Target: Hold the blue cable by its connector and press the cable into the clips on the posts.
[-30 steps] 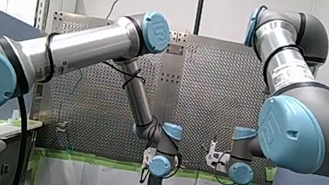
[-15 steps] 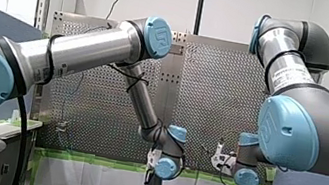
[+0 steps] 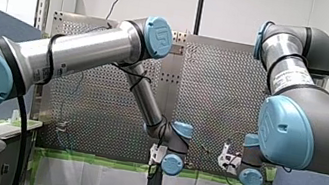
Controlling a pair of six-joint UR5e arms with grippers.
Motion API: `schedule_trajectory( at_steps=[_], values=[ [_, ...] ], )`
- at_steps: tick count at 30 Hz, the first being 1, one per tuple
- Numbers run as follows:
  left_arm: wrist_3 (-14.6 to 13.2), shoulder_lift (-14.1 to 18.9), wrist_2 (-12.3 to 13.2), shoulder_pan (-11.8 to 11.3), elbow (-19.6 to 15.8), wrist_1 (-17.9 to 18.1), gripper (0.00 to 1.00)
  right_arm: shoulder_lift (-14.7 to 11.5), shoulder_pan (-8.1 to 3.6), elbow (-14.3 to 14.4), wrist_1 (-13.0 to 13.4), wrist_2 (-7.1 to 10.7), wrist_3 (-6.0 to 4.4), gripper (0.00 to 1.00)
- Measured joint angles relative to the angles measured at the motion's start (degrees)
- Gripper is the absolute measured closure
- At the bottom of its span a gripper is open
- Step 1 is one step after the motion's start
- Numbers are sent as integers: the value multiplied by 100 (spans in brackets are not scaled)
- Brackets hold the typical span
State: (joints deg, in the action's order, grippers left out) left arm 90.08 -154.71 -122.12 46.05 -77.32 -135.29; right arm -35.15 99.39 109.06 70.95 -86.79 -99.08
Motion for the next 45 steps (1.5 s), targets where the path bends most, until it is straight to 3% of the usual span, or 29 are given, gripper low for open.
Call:
schedule_trajectory(
  at_steps=[7, 15, 29, 45],
  values=[
    [-149, 1, -202, 8, 33, -81, 100, 2, -167, -102, -164, 47, -135, 100],
    [-287, 0, -304, 16, 62, -86, 100, 2, -316, -154, -195, 210, -163, 100],
    [-372, 0, -293, 75, 391, -304, 100, 3, -410, -508, -711, 216, -93, 100],
    [-356, -7, -134, 102, 483, -326, 100, 3, -513, -598, -730, 236, -126, 100]
  ],
)
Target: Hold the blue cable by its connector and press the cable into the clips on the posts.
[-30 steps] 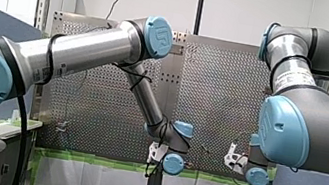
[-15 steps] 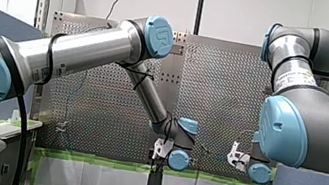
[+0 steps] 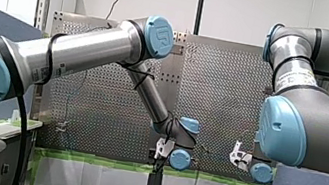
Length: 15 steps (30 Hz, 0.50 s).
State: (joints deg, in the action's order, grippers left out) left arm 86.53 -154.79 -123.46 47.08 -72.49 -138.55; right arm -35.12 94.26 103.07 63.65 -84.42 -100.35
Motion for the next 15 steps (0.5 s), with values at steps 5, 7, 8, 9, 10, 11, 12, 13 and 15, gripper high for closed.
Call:
schedule_trajectory(
  at_steps=[5, 7, 8, 9, 10, 11, 12, 13, 15],
  values=[
    [99, 0, 121, -2, 40, 23, 100, 5, -18, -28, 61, 47, -68, 100],
    [152, -4, 176, -2, 59, 26, 100, 12, -8, -35, 99, 108, -83, 100],
    [172, -6, 197, -3, 68, 28, 100, 16, -7, -38, 109, 139, -90, 100],
    [195, -4, 219, -3, 78, 31, 100, 20, -11, -41, 116, 173, -101, 100],
    [211, -5, 231, -7, 87, 33, 100, 22, -15, -42, 119, 193, -109, 100],
    [227, -6, 239, -11, 94, 34, 100, 23, -18, -42, 121, 206, -116, 100],
    [248, -6, 248, -16, 103, 35, 100, 27, -23, -43, 123, 217, -124, 100],
    [263, -6, 253, -21, 111, 36, 100, 29, -26, -44, 124, 222, -128, 100],
    [295, -8, 269, -33, 125, 37, 100, 32, -29, -52, 126, 228, -142, 100]
  ],
)
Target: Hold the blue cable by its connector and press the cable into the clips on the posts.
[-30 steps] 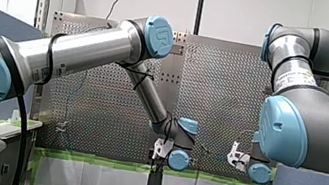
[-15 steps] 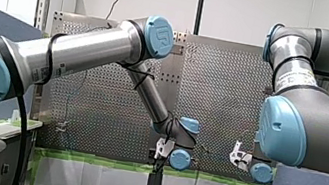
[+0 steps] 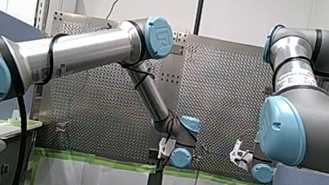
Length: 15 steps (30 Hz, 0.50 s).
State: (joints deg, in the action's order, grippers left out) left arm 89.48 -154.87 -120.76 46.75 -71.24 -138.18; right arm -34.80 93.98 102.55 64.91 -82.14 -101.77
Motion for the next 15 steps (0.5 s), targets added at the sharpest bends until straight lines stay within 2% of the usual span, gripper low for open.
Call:
schedule_trajectory(
  at_steps=[8, 15],
  values=[
    [85, -37, 107, -25, 77, -15, 100, 48, -8, -23, 2, 5, -28, 100],
    [253, -331, 180, 44, 366, -263, 100, 203, -16, -82, -10, 19, -15, 100]
  ],
)
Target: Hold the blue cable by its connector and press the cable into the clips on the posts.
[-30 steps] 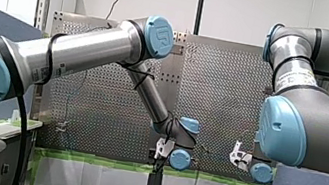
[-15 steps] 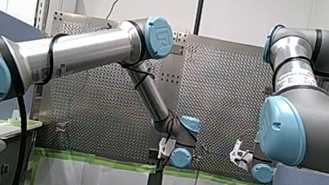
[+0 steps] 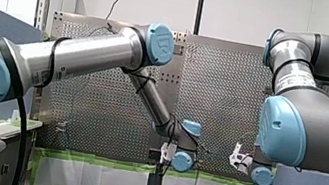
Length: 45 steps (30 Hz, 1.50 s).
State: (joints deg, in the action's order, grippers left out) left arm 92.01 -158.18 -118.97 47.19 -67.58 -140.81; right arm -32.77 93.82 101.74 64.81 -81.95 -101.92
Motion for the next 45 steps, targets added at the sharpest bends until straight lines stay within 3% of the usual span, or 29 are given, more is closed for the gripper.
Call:
schedule_trajectory(
  at_steps=[13, 22, 34, 45],
  values=[
    [85, -463, -13, -46, 460, -279, 100, 32, -14, -59, 7, 15, 15, 100],
    [55, -461, -48, -9, 517, -476, 100, 31, -18, -61, -14, -3, 105, 100],
    [54, -280, -119, 9, 513, -664, 100, 13, -105, -53, -163, -72, 171, 100],
    [42, -193, -177, -61, 511, -661, 100, -9, -118, -30, -134, -39, 352, 100]
  ],
)
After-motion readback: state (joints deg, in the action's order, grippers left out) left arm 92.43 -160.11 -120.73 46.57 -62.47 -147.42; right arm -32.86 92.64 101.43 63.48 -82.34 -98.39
